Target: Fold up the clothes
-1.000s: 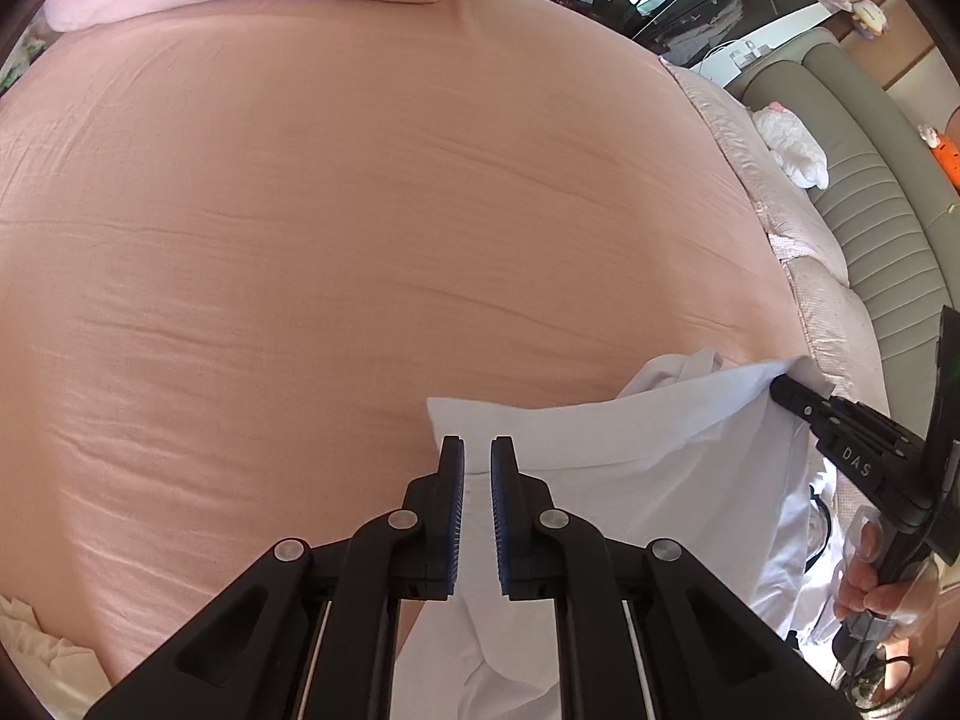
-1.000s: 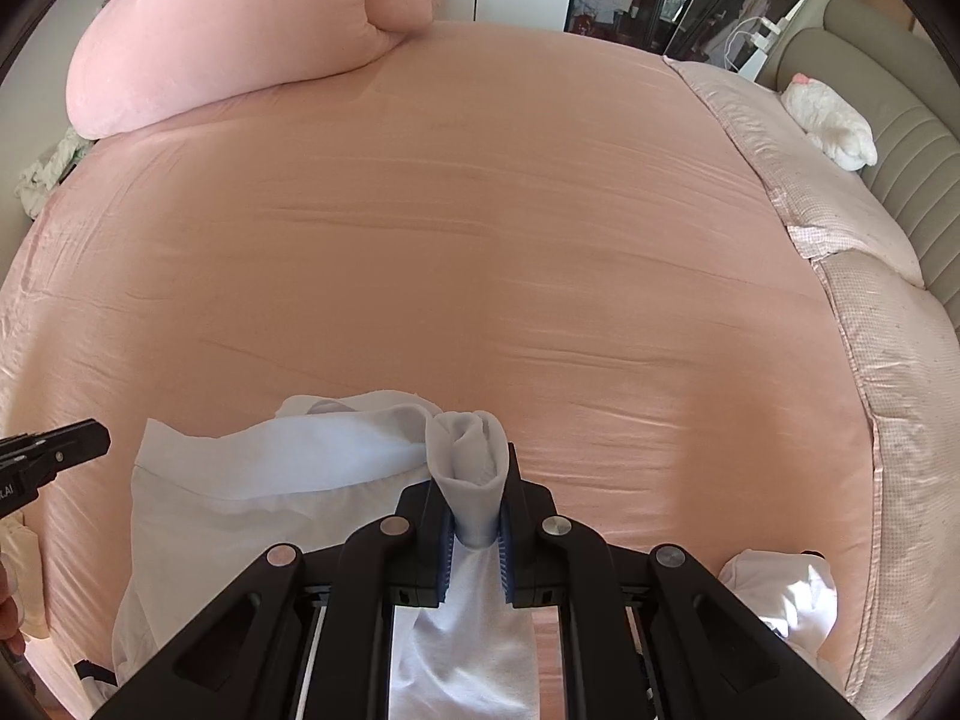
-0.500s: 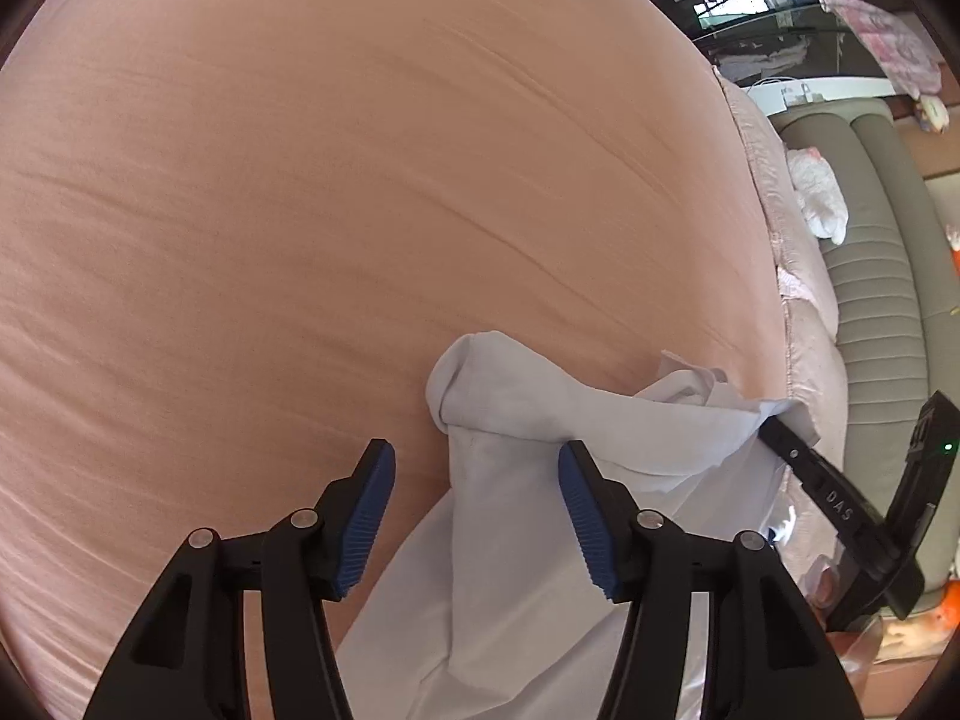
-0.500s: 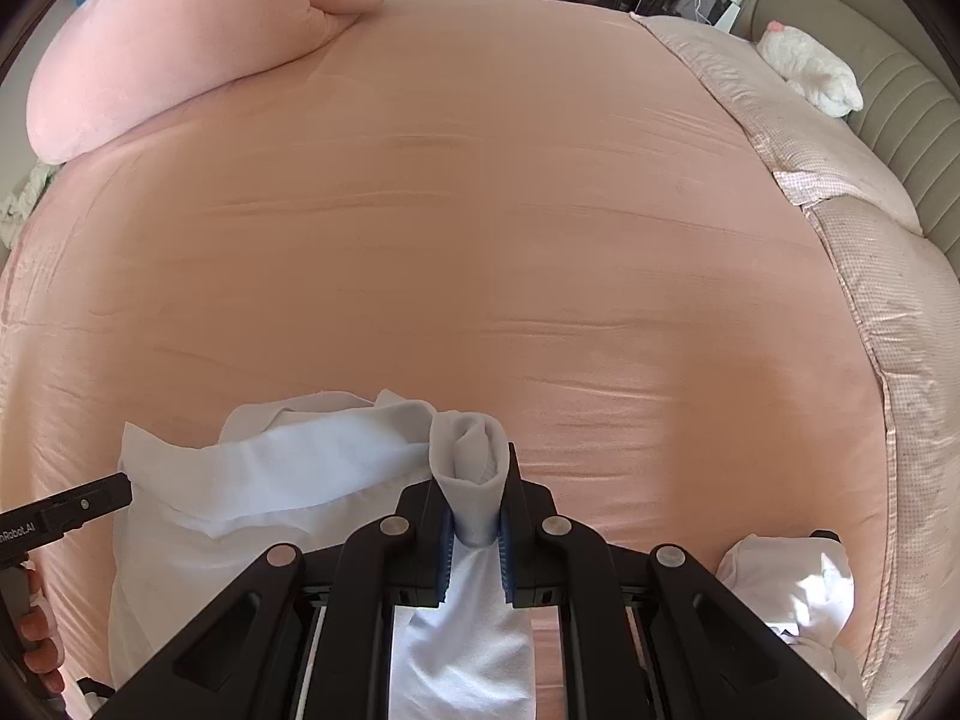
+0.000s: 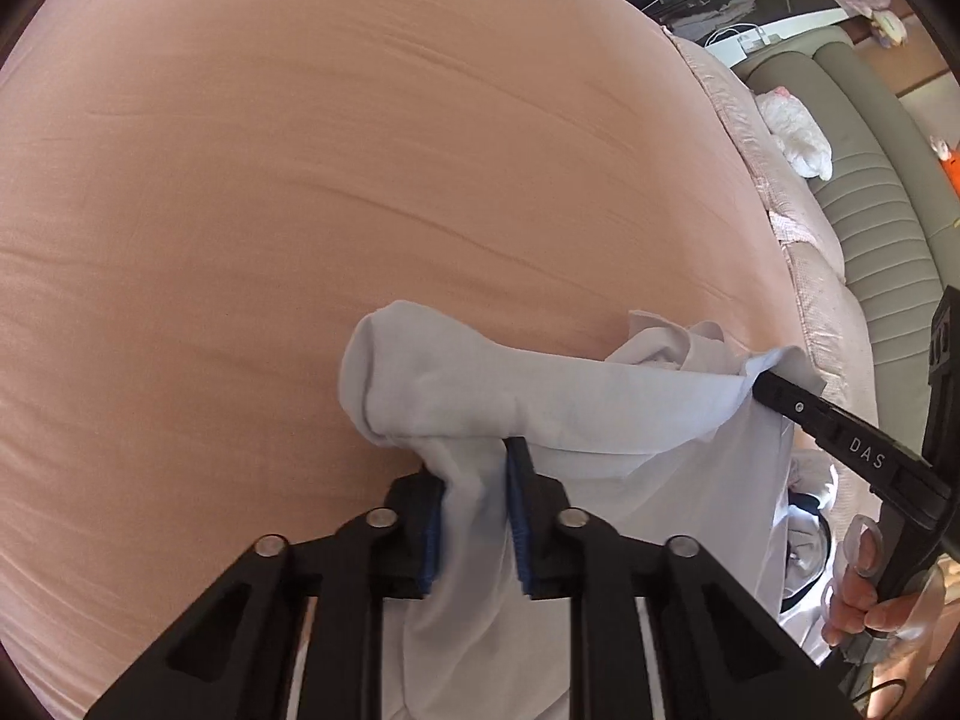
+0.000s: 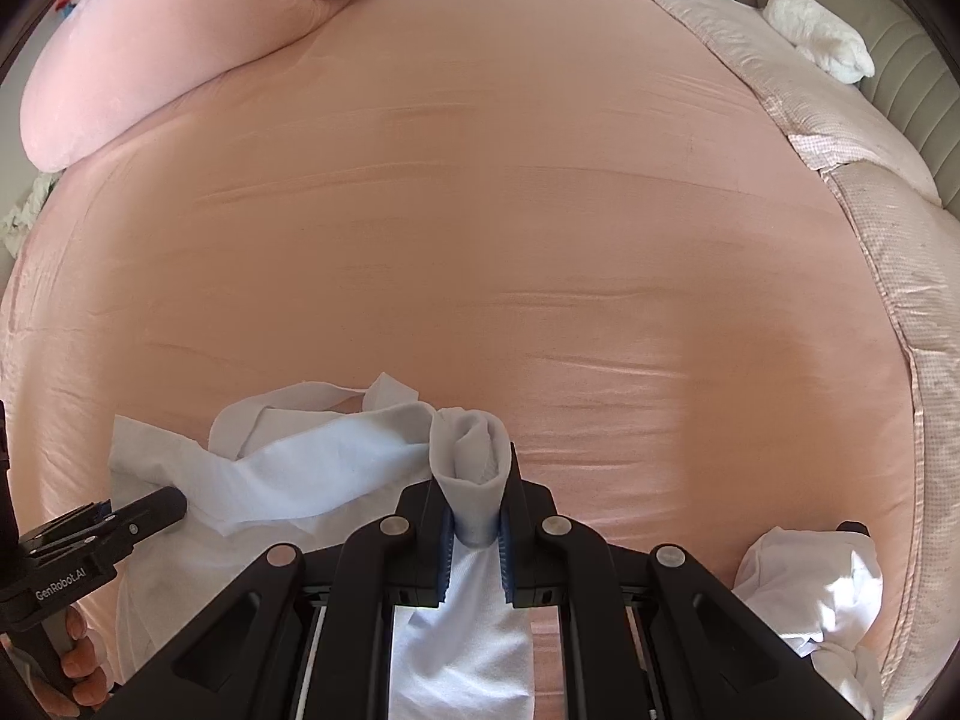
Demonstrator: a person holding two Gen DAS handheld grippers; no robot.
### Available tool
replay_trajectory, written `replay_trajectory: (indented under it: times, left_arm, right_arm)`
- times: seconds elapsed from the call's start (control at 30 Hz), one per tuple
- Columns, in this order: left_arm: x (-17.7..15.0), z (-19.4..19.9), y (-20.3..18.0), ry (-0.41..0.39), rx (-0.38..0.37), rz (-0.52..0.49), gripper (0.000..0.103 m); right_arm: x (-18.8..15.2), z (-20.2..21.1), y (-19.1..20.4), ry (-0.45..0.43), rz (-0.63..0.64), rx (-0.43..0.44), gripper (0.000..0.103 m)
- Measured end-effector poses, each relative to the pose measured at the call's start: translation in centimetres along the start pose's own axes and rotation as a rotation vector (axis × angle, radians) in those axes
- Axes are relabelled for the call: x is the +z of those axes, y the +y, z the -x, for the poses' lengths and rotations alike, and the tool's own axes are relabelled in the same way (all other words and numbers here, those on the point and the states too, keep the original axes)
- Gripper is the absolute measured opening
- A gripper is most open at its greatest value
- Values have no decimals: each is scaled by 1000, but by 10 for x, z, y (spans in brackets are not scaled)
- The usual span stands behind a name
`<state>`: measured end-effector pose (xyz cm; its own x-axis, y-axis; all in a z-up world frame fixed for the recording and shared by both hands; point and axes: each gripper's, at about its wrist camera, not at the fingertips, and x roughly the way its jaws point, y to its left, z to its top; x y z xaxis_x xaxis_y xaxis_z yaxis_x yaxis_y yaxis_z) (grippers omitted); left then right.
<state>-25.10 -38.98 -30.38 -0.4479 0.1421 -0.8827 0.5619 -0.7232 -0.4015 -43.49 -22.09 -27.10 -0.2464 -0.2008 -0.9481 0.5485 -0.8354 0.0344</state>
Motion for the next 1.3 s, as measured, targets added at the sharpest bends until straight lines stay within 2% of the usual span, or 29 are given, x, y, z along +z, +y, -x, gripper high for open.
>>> replay_trajectory:
  times: [0.2, 0.37, 0.57, 0.8, 1.0, 1.13, 1.17, 1.27, 1.3]
  left_arm:
    - [6, 17, -14, -104, 136, -118, 8]
    - [20, 31, -18, -147, 239, -238, 6]
    - [38, 32, -27, -184, 343, -292, 6]
    - [58, 33, -38, -227, 464, -356, 6]
    - [79, 40, -39, -265, 574, -374, 6]
    - [89, 44, -32, -269, 601, -370, 7]
    - [91, 44, -30, -269, 604, -366, 10]
    - [98, 39, -22, -216, 545, -289, 10]
    - [100, 38, -17, -191, 513, -238, 13]
  right_arm:
    - [-4, -7, -6, 17, -19, 25, 9]
    - [-2, -9, -6, 20, -28, 53, 9]
    - [5, -9, -1, 7, -18, 48, 9]
    - [15, 2, -8, -87, -68, 103, 9]
    - [39, 2, 13, -126, -33, 90, 9]
    - [54, 6, 33, -148, 15, 34, 9]
    - [56, 6, 35, -145, 14, 32, 9]
    - [63, 5, 38, -132, 3, 34, 12]
    - [64, 5, 35, -125, -6, 43, 21]
